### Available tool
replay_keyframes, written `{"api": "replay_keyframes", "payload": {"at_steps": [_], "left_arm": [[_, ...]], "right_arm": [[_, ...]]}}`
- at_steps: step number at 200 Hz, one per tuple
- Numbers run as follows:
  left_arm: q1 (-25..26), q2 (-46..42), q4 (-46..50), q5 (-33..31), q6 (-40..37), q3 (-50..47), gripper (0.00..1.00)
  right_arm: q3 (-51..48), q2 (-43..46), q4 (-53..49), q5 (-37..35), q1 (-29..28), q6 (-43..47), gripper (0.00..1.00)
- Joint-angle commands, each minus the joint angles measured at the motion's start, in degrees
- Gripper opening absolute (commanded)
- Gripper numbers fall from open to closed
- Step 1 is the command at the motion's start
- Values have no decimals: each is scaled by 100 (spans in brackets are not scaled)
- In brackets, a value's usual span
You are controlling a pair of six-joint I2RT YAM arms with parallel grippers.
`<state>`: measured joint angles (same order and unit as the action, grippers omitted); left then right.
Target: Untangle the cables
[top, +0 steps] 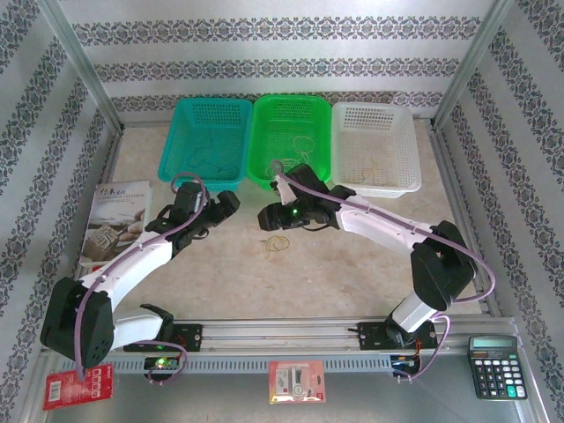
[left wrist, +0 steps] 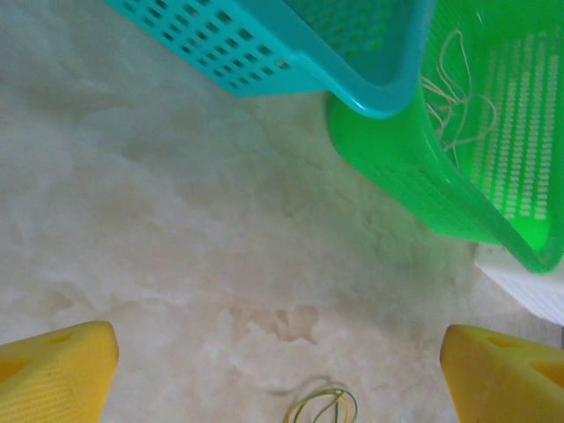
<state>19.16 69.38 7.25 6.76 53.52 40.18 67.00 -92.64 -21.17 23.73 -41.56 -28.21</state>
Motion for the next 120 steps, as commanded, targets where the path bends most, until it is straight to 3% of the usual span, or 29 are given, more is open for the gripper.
{"api": "replay_keyframes", "payload": {"at_steps": [1, 58, 120], "left_arm": [[-175, -27, -309, -242, 222, -19, 94], [-870, 337, -523, 739, 23, 160, 95], [-954, 496, -595, 1271, -260, 419, 95]], "right_arm": [[-91, -256, 194, -103, -168, 344, 54], [-3, -767, 333, -482, -563, 570, 49], [-112, -930, 384, -748, -691, 608, 39]]}}
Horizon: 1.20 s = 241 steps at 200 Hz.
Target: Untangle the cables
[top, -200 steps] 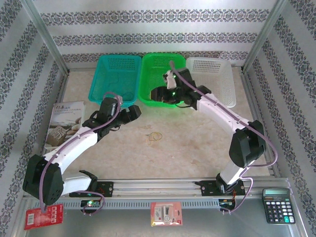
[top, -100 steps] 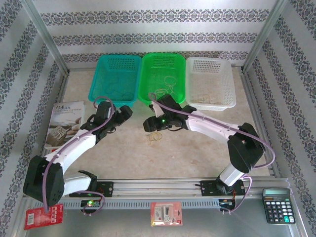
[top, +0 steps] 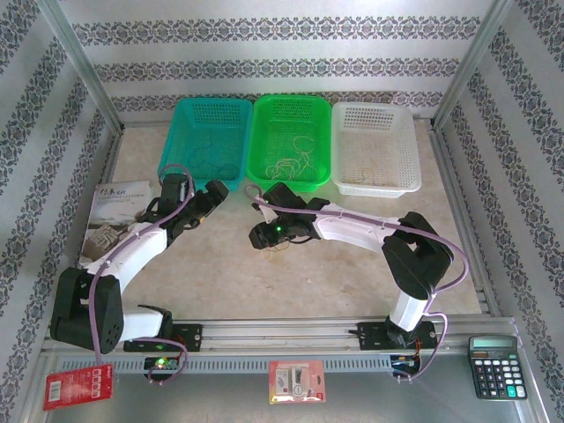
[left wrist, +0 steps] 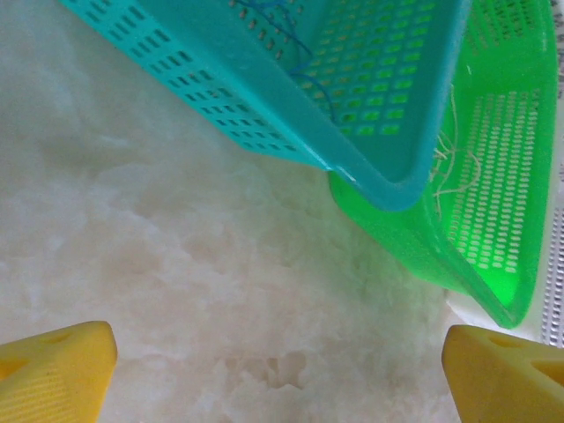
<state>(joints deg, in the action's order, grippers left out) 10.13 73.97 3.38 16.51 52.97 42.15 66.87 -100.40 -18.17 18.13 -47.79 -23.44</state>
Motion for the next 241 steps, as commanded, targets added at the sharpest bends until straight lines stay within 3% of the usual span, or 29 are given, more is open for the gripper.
{"api": "replay_keyframes", "payload": {"at_steps": [1, 61, 106, 169, 241], "left_arm": [[-49, 38, -207, 302, -207, 232, 95], [-51, 81, -86, 366, -296, 424, 96], [-46, -53, -203, 446, -300, 300, 96], [313, 200, -1008, 971, -361, 33, 96], [811, 124, -2898, 1569, -176, -962, 96]], "right_arm": [[-102, -155, 85, -188, -70, 130, 39], [-112, -420, 135, -48, -91, 316, 39], [-208, -260, 110, 26, -67, 402, 0], [-341, 1039, 245, 729, 427, -44, 0], [-889, 1833, 1067, 1096, 1065, -590, 0]]}}
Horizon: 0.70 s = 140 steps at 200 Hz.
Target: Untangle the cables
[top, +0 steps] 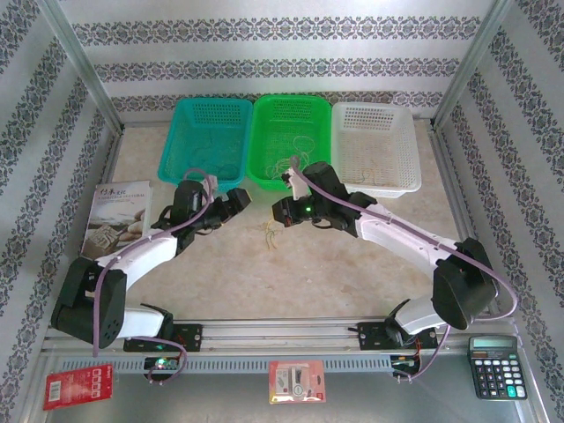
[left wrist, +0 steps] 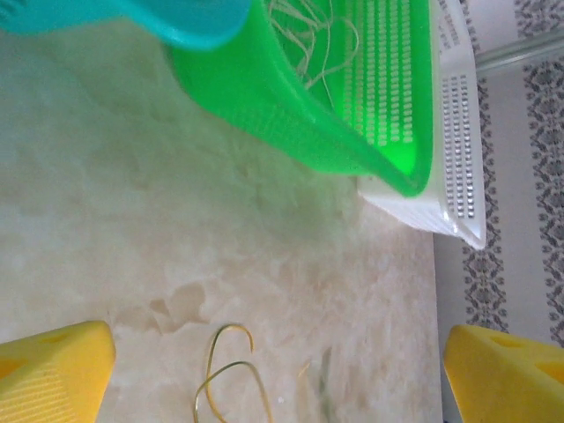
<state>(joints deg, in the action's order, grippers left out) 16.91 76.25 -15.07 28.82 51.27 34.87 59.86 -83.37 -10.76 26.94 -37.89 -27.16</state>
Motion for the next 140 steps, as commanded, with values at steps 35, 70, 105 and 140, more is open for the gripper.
{"api": "replay_keyframes", "payload": {"at_steps": [35, 70, 105, 140], "left_arm": [[374, -253, -967, 594, -727, -251, 94], [629, -422, -1161, 676, -1206, -485, 92], [855, -667, -1385, 584, -1344, -751, 91], [956, -816, -1190, 598, -1564, -638, 91]], "right_arm": [[-289, 131, 660, 294, 195, -454, 0], [-240, 119, 732, 297, 212, -526, 0], [-163, 126, 709, 286, 212, -617, 0], [-73, 143, 657, 259, 171, -713, 0]]}}
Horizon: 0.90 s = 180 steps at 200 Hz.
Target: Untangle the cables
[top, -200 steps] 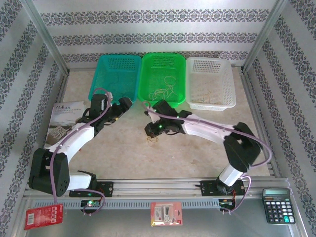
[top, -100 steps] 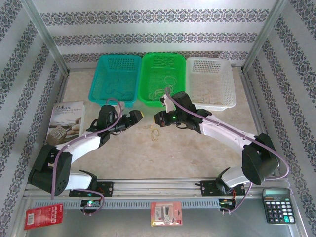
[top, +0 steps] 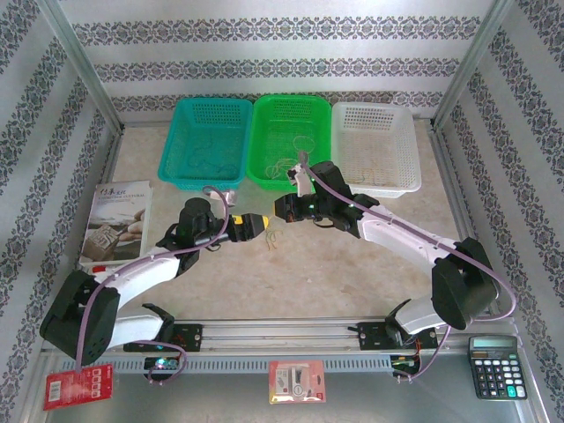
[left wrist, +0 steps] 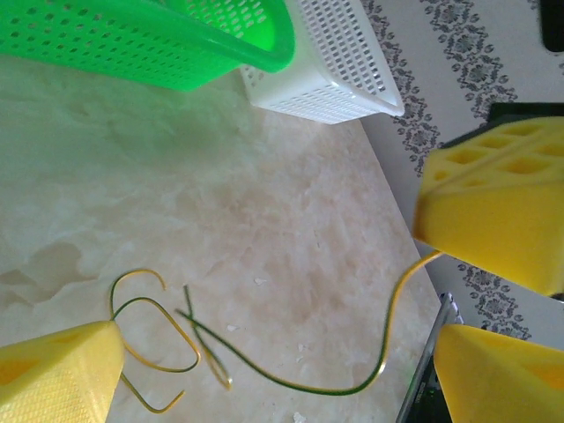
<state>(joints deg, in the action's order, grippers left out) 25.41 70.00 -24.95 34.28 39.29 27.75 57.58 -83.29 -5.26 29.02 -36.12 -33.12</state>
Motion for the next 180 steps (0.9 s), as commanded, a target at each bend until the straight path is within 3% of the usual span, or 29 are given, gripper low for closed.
{"api": "replay_keyframes", "payload": {"at_steps": [1, 85, 149, 180], "left_arm": [[105, -194, -203, 52, -372, 78, 91], [237, 175, -703, 327, -479, 328, 87], [243, 1047, -1819, 291, -242, 404, 46], [241, 1345, -2414, 217, 38, 315, 37]], "right_arm": [[155, 136, 109, 52, -8, -120, 0], [620, 106, -175, 55, -241, -263, 0], [1018, 256, -44, 519, -218, -736, 0], [1027, 450, 283, 692, -168, -1151, 0]]}}
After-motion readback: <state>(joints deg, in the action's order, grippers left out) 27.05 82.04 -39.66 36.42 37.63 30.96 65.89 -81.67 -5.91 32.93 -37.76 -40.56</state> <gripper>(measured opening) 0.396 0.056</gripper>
